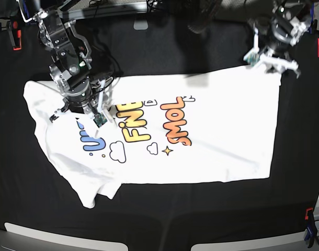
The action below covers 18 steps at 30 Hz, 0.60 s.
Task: Layout the t-shirt on the table in an organized manner, then fold the t-shirt properly
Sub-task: 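Release the hem and move the left gripper to the shirt's collar corner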
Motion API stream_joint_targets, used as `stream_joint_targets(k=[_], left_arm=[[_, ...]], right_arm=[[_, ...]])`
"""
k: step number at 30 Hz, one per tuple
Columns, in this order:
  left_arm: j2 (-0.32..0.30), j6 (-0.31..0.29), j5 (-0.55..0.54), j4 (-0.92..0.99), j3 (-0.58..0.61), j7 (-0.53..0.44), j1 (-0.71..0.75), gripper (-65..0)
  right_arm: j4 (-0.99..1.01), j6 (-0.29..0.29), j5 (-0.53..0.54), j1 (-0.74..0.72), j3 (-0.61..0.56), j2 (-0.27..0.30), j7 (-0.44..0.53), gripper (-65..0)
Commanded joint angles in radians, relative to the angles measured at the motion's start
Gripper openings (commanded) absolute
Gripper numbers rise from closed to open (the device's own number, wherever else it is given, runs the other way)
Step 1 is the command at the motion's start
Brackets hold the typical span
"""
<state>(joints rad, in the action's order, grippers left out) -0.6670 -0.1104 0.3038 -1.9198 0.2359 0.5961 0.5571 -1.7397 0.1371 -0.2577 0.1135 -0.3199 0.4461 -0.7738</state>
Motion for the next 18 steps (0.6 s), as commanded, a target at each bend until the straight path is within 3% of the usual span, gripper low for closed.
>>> stream_joint_targets(k=[1,4,10,14,18], left_arm=[[-0.019,0.022,0.011,-0.017,-0.005,-0.026,0.003,-37.5],[-0.030,0.066,0.010,-0.017,-0.005,-0.040,0.002,-37.5],[-0.029,0.069,0.009,-0.012,-0.005,-0.078,-0.016,-37.5],[-0.026,0.069,-0.051,0.039,-0.005,-0.090,-0.033,-37.5],[-0.026,0.069,-0.005,0.108,-0.005,-0.088,-0.034,-37.5]], right_arm=[[-0.018,-0.011,-0.011,-0.014,0.005,0.011,0.019,-60.7],[-0.018,-0.011,-0.011,-0.014,0.005,0.011,0.026,-60.7],[-0.018,-0.011,-0.011,-0.014,0.005,0.011,0.025,-60.7],[-0.018,-0.011,-0.011,-0.013,0.005,0.011,0.023,-60.7],[-0.018,-0.011,-0.011,-0.013,0.005,0.011,0.021,-60.7]])
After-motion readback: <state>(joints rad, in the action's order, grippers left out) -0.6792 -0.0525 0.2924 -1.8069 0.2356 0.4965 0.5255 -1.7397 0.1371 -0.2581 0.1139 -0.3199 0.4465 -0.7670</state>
